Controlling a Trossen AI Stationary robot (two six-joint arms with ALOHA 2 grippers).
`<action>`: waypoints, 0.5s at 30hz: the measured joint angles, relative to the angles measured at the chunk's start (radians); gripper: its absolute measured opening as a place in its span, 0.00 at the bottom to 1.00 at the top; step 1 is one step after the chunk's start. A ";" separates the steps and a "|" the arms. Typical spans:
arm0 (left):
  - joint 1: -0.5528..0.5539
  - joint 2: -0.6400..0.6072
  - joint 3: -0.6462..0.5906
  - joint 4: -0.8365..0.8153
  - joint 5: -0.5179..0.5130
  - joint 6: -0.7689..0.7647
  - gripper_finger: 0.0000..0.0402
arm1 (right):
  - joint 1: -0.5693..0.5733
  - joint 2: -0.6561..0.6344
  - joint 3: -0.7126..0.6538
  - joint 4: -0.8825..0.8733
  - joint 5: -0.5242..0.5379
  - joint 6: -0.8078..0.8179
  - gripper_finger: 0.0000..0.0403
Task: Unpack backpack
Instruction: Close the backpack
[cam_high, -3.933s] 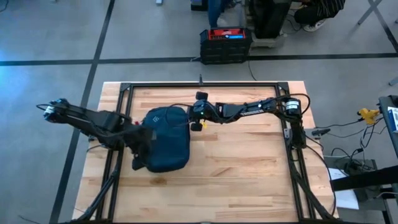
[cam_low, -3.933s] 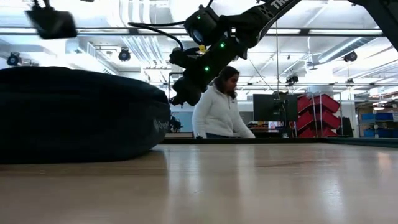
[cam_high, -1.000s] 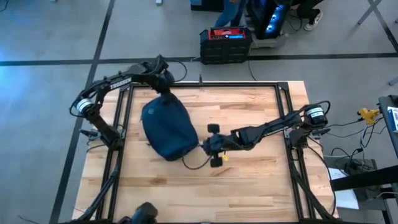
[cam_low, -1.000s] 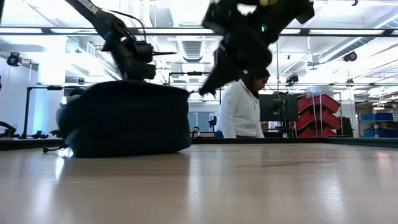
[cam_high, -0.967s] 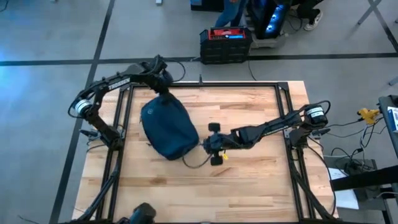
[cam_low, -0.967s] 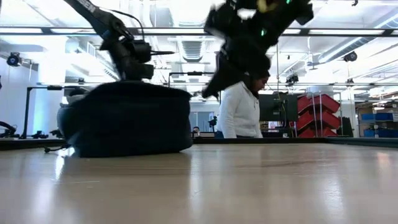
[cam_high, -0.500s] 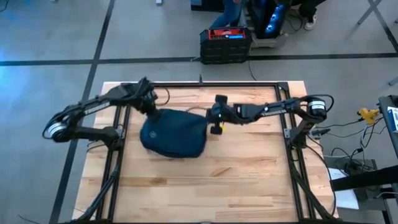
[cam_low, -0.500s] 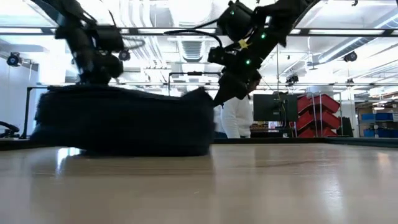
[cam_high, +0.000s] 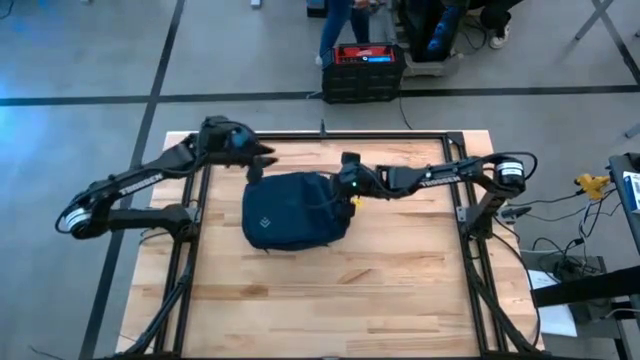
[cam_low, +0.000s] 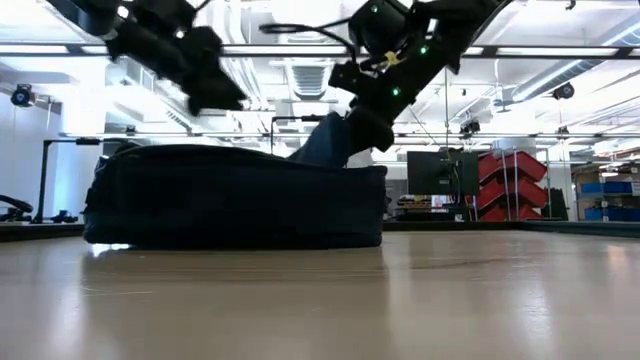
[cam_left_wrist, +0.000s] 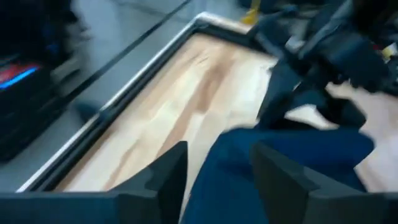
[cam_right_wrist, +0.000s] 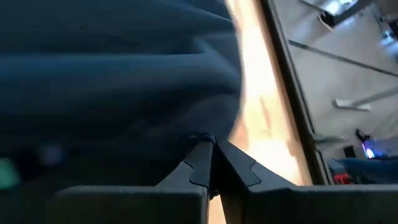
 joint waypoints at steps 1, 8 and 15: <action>-0.007 0.051 0.001 0.056 0.030 -0.003 0.46 | 0.014 -0.002 0.003 -0.010 0.040 -0.001 0.00; -0.087 0.453 0.153 0.197 0.147 0.051 0.47 | 0.075 -0.050 0.004 -0.145 0.218 0.039 0.00; -0.129 0.734 0.466 0.010 0.243 0.153 0.43 | 0.089 -0.076 0.004 -0.274 0.218 0.113 0.00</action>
